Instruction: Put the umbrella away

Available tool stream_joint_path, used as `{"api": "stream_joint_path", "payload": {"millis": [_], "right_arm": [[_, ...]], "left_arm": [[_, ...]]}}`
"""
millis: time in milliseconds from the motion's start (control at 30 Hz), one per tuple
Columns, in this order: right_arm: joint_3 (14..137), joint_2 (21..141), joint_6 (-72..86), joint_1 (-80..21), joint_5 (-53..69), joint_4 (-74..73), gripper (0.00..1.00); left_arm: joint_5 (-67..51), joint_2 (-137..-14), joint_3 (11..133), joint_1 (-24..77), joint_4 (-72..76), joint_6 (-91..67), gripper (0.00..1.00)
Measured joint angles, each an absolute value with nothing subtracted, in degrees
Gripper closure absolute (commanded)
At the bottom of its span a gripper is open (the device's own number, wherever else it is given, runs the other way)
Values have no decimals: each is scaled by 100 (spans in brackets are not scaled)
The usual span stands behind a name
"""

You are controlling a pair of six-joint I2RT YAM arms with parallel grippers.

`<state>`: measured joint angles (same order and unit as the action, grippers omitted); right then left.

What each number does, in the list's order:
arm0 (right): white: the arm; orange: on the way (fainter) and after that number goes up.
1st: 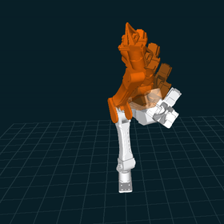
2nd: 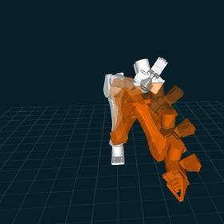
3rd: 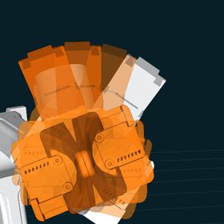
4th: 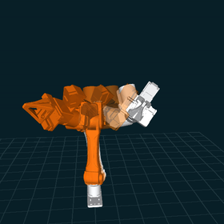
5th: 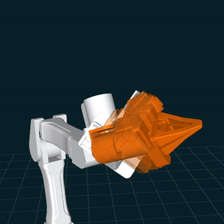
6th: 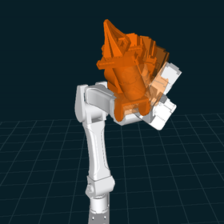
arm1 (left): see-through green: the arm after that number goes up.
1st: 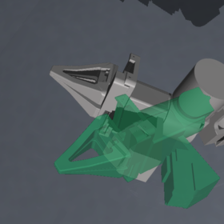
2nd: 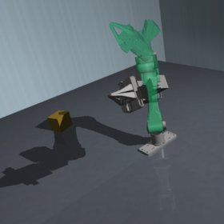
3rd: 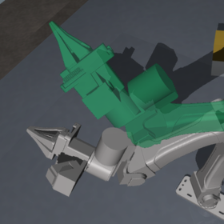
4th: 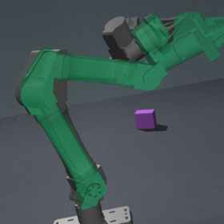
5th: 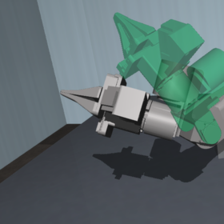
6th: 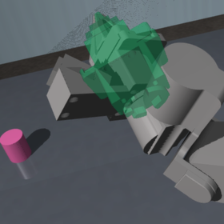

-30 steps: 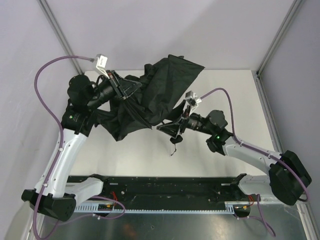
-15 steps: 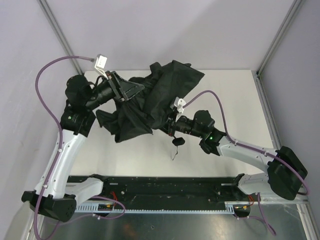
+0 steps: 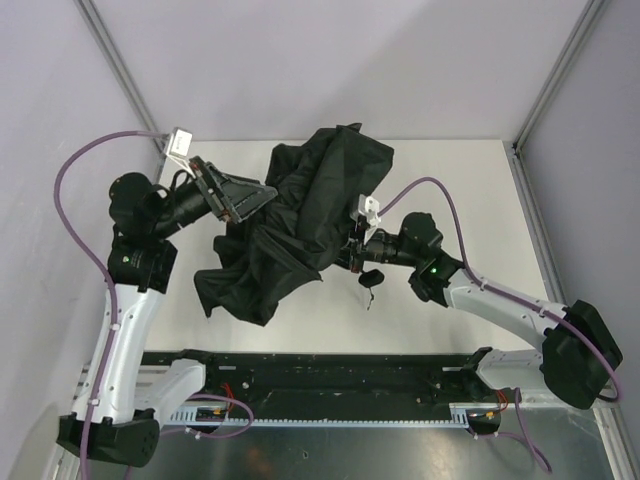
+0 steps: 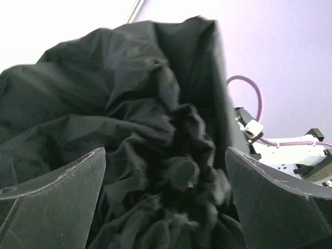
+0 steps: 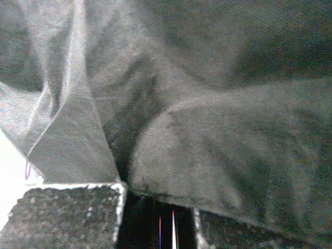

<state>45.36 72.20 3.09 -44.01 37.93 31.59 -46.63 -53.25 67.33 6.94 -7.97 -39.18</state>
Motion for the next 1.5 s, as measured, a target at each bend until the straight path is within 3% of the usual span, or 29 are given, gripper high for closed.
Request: {"api": "stream_joint_path", "payload": {"millis": [900,1000,1200,1267,1300,1400,1500], "right_arm": [[4536,7192,425,-4554,3701,3114,100],[4536,7192,414,-4595,3642,3074,100],[4536,7192,311,-4657,3470,3000,100],[4541,7192,274,-4687,3389,2967,100],[4547,7192,259,-4705,3336,2932,100],[4578,7192,226,-4720,3234,2836,100],[4668,7196,266,-4639,3297,2735,100]], "left_arm": [[-4338,-5513,6386,1706,-349,-4547,2],[-4228,-5599,6386,1802,-290,-4550,10],[-4182,-5830,6386,1837,-233,-4495,40],[-4163,-5878,6386,1841,-215,-4495,45],[-4158,-5896,6386,1846,-200,-4501,41],[-4187,-5927,6386,1852,-180,-4469,10],[-4364,-5931,6388,1800,-178,-4344,2]]}}
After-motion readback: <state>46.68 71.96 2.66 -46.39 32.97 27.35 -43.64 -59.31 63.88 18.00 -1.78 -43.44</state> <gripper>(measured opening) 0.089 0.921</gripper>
